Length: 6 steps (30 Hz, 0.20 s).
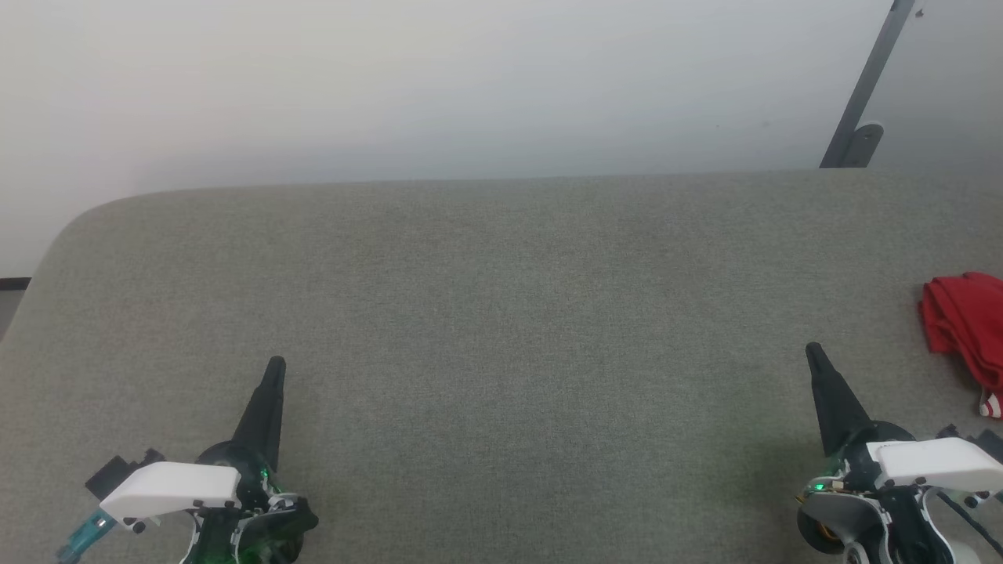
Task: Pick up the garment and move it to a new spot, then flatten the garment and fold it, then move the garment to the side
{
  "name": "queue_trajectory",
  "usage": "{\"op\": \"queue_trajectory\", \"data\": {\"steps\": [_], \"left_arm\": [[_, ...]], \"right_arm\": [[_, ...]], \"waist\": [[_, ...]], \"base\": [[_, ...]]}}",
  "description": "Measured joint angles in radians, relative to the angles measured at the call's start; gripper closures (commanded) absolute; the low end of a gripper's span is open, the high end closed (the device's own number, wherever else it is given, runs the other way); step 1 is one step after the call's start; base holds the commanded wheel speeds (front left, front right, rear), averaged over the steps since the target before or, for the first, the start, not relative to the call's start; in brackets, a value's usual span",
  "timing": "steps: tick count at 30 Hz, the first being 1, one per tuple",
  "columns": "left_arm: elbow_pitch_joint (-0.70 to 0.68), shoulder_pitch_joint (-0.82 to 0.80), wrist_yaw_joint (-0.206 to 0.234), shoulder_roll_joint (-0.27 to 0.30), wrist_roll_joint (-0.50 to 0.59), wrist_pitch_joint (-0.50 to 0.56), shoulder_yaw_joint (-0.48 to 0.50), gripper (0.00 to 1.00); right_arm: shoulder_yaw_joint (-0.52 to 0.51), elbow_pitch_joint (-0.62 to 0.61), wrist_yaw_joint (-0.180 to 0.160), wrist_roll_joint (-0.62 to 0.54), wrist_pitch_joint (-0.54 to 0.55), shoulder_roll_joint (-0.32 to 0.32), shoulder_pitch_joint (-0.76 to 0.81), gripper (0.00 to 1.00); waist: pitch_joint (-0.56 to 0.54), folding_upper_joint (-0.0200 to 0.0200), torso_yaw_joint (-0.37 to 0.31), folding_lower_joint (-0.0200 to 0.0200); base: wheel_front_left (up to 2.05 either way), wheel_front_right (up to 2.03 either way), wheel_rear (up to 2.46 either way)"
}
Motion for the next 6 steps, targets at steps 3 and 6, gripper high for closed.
{"op": "queue_trajectory", "data": {"steps": [3, 6], "left_arm": [[0.0, 0.0, 0.0, 0.0, 0.0, 0.001, 0.001, 1.0], [0.0, 0.0, 0.0, -0.001, 0.0, 0.002, 0.002, 1.0]], "right_arm": [[0.0, 0.0, 0.0, 0.0, 0.0, 0.0, 0.0, 1.0], [0.0, 0.0, 0.0, 0.0, 0.0, 0.0, 0.0, 1.0]], "waist": [[0.0, 0.0001, 0.0, 0.0], [0.0, 0.0, 0.0, 0.0]], "base": [[0.0, 0.0, 0.0], [0.0, 0.0, 0.0]]}}
